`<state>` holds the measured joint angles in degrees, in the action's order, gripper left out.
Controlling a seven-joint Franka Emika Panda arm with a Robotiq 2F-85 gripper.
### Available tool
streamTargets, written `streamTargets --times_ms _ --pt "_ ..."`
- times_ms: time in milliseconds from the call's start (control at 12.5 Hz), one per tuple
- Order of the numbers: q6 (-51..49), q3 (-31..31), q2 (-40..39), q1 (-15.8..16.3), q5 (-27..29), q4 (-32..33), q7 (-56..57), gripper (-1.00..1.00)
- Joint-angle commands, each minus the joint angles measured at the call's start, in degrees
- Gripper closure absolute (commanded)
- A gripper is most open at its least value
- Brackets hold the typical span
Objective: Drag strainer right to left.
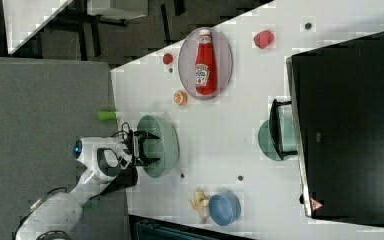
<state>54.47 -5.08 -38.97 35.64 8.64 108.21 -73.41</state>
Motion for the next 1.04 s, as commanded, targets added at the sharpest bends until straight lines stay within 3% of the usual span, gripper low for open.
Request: streamTargets --times_ms 80,720,1040 --pt "-5.94 3.55 9.63 1.16 0.61 0.03 14.91 -1.0" --pt "-26.99 27.7 35.35 0.25 -1.36 0.03 47.59 -1.0" --pt "-38.91 39.05 45.47 -0.64 -12.73 -0.02 60.42 -1.0"
